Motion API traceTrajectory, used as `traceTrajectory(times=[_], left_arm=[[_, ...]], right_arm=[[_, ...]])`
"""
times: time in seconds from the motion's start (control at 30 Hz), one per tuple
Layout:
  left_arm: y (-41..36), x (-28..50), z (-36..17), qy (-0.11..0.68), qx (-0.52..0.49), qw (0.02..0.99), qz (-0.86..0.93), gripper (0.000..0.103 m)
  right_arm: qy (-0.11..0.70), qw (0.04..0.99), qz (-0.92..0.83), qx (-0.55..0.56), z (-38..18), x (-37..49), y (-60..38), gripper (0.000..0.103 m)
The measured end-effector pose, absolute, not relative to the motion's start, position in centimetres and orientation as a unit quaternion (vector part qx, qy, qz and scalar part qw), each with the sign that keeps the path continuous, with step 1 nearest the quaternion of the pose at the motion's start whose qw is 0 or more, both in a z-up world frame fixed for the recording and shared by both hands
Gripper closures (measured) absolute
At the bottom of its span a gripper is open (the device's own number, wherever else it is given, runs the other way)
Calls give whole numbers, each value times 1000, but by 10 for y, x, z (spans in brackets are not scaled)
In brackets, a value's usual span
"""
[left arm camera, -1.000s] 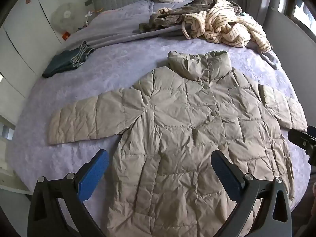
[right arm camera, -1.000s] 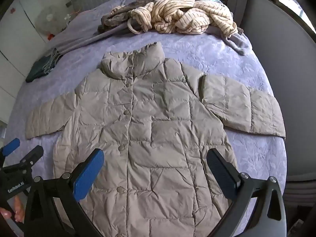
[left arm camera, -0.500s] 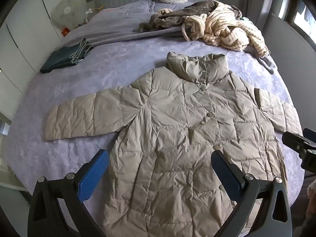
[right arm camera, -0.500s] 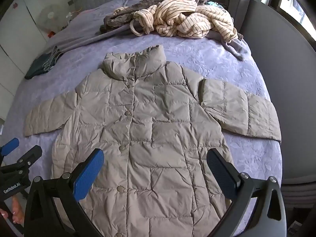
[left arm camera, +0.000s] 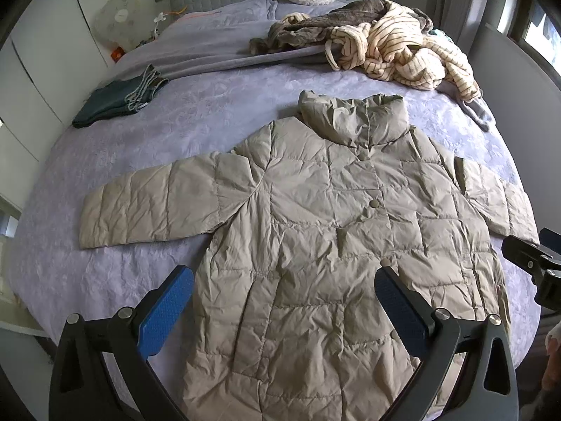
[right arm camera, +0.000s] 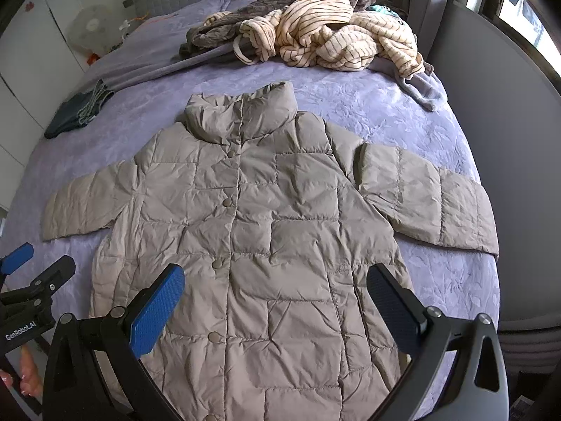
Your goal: Fold large clothes
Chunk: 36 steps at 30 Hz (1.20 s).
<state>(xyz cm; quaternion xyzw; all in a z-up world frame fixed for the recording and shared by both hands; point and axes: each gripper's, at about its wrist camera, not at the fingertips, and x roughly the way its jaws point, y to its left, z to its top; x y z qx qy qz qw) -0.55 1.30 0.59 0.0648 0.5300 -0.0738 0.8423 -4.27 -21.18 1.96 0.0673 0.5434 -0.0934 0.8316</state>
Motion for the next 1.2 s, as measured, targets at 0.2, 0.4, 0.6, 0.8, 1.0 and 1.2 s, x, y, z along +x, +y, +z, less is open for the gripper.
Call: traceTrajectory(times=[0.2, 0.4, 0.6, 0.8, 1.0, 1.2], left_arm=[[14, -5, 4, 531, 65, 842, -72, 0], [14, -5, 4, 531, 65, 841, -72, 0], [14, -5, 4, 531, 65, 842, -72, 0], [14, -4, 4, 532, 65, 841, -72, 0], [13, -4, 5, 532, 65, 841, -72, 0], [13, -4, 5, 533, 65, 841, -72, 0]], right_arm=[[543, 832, -95, 66, 19, -42, -212, 0], [543, 832, -94, 64, 19, -41, -212, 0], [543, 832, -95, 64, 19, -41, -211, 0], [543, 832, -96, 64, 21, -40, -211, 0], [543, 832, -95, 63, 20, -40, -211, 0], [543, 832, -95, 62, 21, -39, -211, 0]])
